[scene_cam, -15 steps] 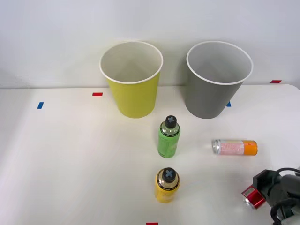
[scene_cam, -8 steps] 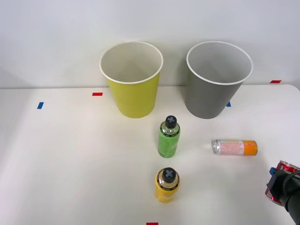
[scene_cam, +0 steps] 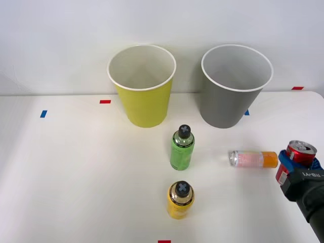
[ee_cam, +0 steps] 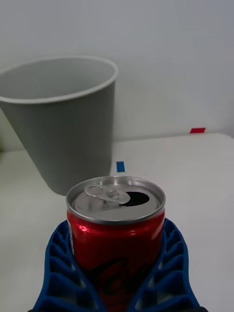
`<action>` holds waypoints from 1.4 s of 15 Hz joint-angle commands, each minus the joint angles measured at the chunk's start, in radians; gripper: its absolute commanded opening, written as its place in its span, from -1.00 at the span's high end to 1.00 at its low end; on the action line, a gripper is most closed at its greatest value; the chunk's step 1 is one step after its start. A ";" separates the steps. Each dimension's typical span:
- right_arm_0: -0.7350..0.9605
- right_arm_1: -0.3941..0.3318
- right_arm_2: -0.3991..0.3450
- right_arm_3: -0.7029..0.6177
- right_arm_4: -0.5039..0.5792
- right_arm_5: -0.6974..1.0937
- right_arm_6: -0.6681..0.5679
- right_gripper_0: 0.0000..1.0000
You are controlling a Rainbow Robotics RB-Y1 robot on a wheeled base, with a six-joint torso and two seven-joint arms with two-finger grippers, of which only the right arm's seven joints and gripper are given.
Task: Put cans in the gray bin, plastic bottles in the light green bin
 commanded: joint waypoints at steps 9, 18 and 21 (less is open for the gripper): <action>-0.215 0.090 -0.006 0.003 -0.007 -0.317 0.020 1.00; -0.706 0.088 -0.067 0.394 -0.051 -0.319 0.013 1.00; -0.820 0.055 -0.070 0.531 -0.079 -0.319 0.003 1.00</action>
